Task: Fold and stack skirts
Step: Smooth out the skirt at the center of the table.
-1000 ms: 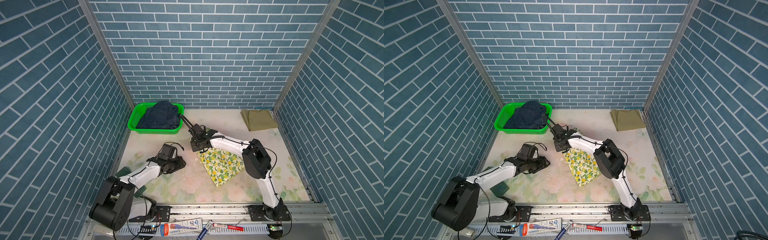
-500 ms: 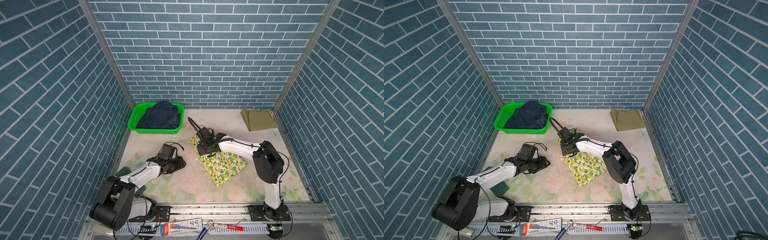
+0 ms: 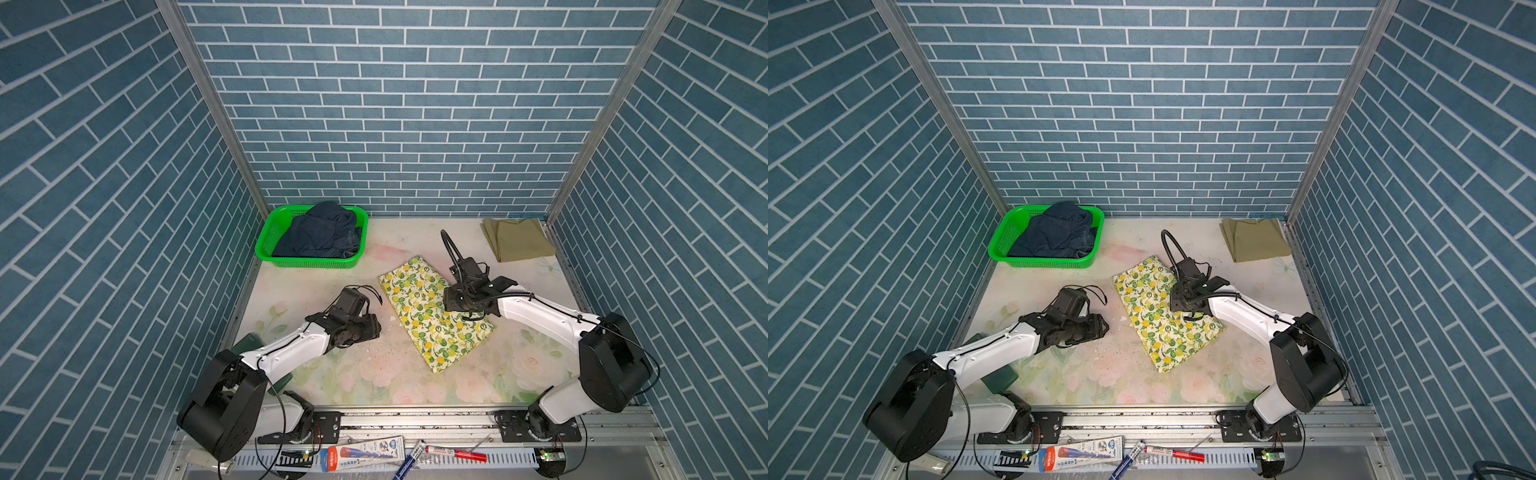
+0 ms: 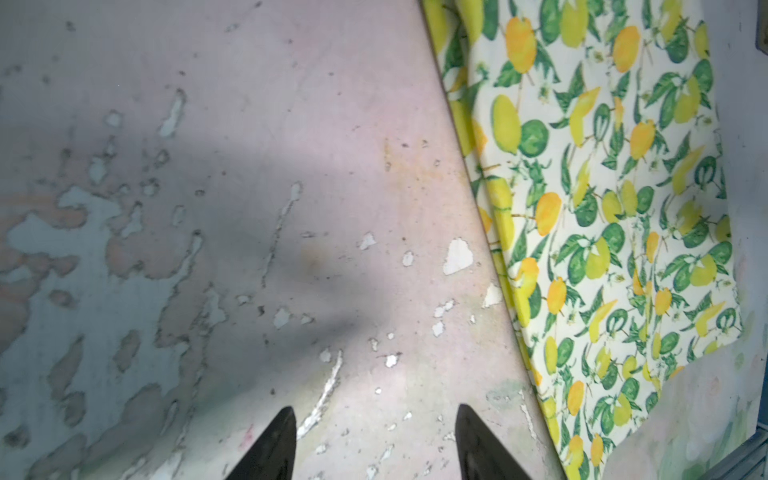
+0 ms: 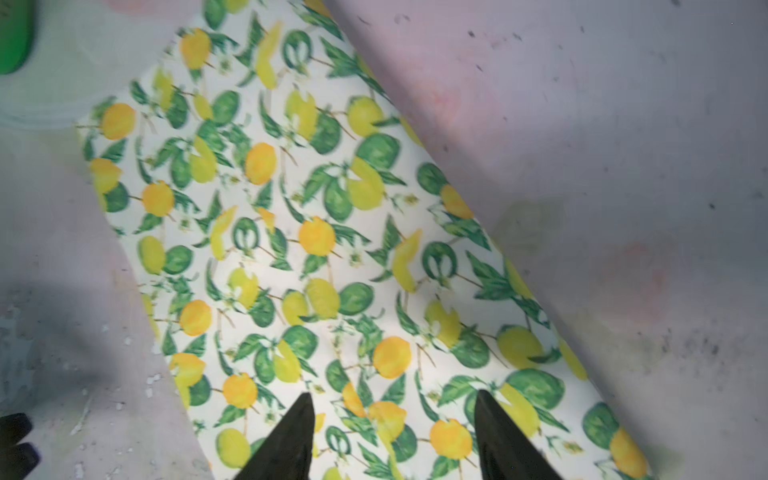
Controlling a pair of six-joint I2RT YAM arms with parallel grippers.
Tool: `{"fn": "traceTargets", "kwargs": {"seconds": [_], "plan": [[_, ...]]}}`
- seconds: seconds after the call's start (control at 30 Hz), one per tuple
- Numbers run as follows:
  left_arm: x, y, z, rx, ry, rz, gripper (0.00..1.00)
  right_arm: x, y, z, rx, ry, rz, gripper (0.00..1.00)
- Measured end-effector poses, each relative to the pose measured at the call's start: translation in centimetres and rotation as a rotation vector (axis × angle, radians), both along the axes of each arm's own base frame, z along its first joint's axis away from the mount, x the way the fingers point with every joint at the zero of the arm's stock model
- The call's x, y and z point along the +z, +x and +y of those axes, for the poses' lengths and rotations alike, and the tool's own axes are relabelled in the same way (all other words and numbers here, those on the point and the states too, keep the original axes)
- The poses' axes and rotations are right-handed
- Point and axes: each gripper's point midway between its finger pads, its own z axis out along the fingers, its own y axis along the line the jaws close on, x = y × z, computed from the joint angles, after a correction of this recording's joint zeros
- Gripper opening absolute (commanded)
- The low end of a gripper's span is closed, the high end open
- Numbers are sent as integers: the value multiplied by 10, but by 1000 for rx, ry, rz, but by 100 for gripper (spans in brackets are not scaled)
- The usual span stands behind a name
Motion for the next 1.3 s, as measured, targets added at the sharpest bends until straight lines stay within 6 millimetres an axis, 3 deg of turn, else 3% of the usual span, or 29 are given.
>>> {"fn": "traceTargets", "kwargs": {"seconds": [0.17,0.63,1.0,1.3], "plan": [[11,5,-12,-25,5,-34,62,-33,-9,-32,-85,16,92,61],[15,4,-7,-17,36,-31,62,-58,17,-64,-184,-41,114,59],[23,11,-12,-22,35,-35,63,-34,36,-67,-159,-83,25,58],[27,38,-32,-32,29,-48,68,18,36,-66,-164,-3,-100,59]]}}
